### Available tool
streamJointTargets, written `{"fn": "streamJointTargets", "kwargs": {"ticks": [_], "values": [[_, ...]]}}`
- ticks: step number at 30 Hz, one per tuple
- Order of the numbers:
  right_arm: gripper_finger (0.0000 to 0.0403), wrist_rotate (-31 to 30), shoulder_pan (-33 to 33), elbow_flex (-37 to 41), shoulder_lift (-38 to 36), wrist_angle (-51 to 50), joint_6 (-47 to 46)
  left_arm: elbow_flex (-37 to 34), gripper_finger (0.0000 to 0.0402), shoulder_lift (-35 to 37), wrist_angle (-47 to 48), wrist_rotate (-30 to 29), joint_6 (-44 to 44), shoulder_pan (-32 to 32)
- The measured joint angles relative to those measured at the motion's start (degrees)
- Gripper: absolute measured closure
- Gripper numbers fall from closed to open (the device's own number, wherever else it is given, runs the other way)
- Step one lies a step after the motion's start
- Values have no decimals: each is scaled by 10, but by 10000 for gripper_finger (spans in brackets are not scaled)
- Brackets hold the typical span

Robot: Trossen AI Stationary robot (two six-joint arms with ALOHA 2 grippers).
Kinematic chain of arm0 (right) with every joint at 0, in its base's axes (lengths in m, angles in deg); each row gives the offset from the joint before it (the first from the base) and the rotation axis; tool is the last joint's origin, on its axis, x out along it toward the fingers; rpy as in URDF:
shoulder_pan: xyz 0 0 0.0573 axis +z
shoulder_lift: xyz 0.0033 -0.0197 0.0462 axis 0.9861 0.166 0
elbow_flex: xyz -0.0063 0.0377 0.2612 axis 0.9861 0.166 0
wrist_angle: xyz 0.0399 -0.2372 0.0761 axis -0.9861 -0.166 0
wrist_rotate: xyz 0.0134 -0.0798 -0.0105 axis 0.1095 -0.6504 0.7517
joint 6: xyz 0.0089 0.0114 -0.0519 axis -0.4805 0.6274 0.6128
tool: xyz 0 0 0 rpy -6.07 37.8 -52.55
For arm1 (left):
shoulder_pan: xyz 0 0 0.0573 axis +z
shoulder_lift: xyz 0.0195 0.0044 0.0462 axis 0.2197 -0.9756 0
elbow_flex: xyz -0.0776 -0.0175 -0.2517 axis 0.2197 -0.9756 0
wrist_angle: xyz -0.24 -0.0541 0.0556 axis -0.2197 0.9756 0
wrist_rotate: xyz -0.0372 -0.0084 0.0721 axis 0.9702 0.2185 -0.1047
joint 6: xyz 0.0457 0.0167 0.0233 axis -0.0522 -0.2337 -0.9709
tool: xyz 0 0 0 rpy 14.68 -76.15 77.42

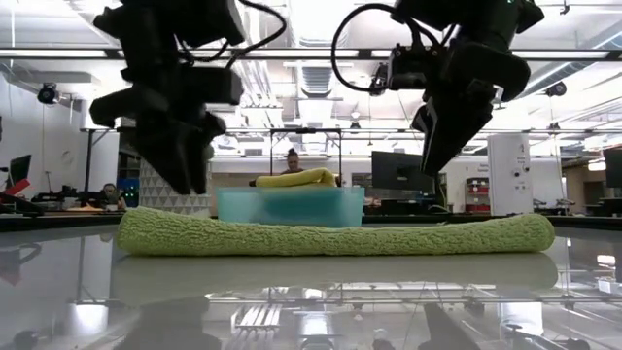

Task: Fold microfiber towels
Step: Fold the green microfiber cloth

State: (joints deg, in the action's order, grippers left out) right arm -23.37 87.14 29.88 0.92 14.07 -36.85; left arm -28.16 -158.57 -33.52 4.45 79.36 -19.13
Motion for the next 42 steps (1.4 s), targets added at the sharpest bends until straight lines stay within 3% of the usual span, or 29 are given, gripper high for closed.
{"fn": "streamJointTargets", "kwargs": {"ticks": [11, 22, 29, 36, 42], "values": [[326, 0, 0, 43, 0, 134, 22, -90, 320, -5, -75, 22, 115, -12], [349, 0, 0, 71, 0, 199, 20, -110, 385, -10, -209, 41, 195, -16], [351, 0, 0, 71, 0, 224, 24, -113, 401, -26, -271, 71, 249, -21], [351, 1, 2, 75, 0, 257, 34, -109, 401, -56, -375, 123, 245, -38], [351, 1, 3, 81, 0, 271, 34, -98, 401, -64, -369, 143, 244, -50]]}}
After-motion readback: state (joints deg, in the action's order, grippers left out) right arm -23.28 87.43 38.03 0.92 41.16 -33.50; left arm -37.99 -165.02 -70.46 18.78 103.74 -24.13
